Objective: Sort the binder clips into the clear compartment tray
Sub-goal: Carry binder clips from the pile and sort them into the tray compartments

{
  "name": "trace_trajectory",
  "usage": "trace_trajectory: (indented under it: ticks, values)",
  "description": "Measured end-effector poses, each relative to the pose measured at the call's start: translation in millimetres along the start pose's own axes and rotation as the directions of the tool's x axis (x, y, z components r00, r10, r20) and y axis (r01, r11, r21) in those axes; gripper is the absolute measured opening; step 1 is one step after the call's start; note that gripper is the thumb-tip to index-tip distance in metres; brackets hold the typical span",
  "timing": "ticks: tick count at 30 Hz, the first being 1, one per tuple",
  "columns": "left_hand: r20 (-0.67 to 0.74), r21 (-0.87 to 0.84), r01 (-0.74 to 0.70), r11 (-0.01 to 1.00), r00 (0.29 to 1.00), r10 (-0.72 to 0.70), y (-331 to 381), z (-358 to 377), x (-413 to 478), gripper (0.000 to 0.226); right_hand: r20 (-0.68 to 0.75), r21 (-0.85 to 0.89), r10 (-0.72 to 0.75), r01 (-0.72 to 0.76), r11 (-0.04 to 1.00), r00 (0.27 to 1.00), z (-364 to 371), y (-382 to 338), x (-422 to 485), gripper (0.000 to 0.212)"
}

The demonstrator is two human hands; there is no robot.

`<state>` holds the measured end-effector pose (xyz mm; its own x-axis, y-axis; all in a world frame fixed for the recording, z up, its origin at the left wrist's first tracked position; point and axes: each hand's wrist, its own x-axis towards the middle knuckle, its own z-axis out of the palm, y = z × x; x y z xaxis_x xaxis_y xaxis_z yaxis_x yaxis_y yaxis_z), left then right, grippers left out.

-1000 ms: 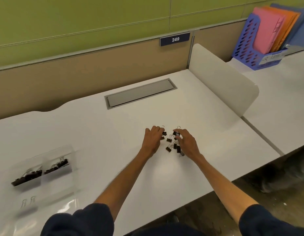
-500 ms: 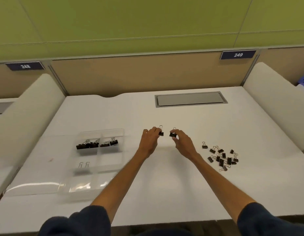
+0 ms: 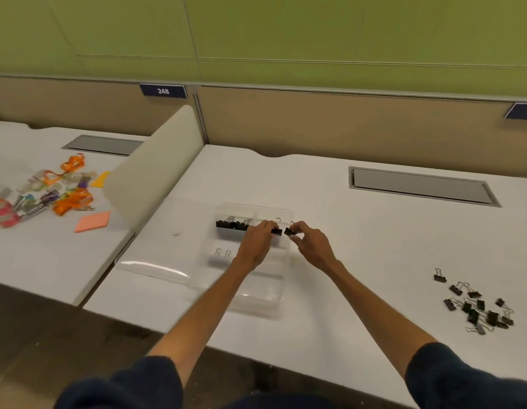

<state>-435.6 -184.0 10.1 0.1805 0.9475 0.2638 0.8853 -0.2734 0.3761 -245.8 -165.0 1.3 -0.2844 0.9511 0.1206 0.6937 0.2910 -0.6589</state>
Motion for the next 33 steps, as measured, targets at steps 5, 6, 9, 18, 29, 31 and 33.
trace_trajectory:
  ticks: [5, 6, 9, 18, 29, 31, 33]
  values:
    - [0.045, -0.08, 0.179, 0.98, 0.983, -0.176, -55, -27, -31, 0.029, 0.037, -0.007, -0.106, 0.106, 0.994, 0.994, 38, -34, 15, 0.019]
    - [0.052, -0.07, 0.206, 0.976, 0.978, -0.203, -65, -31, -36, 0.028, 0.042, -0.003, -0.117, 0.117, 0.993, 0.992, 46, -40, 18, 0.019]
    - [0.111, -0.013, 0.25, 0.968, 0.963, -0.247, -93, -38, -49, 0.025, 0.06, -0.026, -0.168, 0.169, 0.985, 0.984, 66, -55, 24, 0.018]
    - [0.291, 0.313, 0.1, 0.945, 0.937, -0.195, -136, -49, -53, 0.021, 0.242, -0.185, -0.234, 0.282, 0.941, 0.942, 102, -87, 36, 0.023]
    - [0.474, 0.434, -0.048, 0.9, 0.861, -0.183, -150, -59, -38, 0.034, 0.361, -0.292, -0.154, 0.268, 0.918, 0.92, 125, -100, 52, 0.022]
    - [0.485, 0.437, -0.058, 0.897, 0.856, -0.18, -150, -58, -37, 0.034, 0.401, -0.303, -0.138, 0.273, 0.913, 0.906, 127, -102, 53, 0.021]
    - [0.497, 0.439, -0.068, 0.896, 0.849, -0.179, -149, -58, -36, 0.037, 0.445, -0.321, -0.103, 0.265, 0.909, 0.89, 127, -105, 53, 0.023]
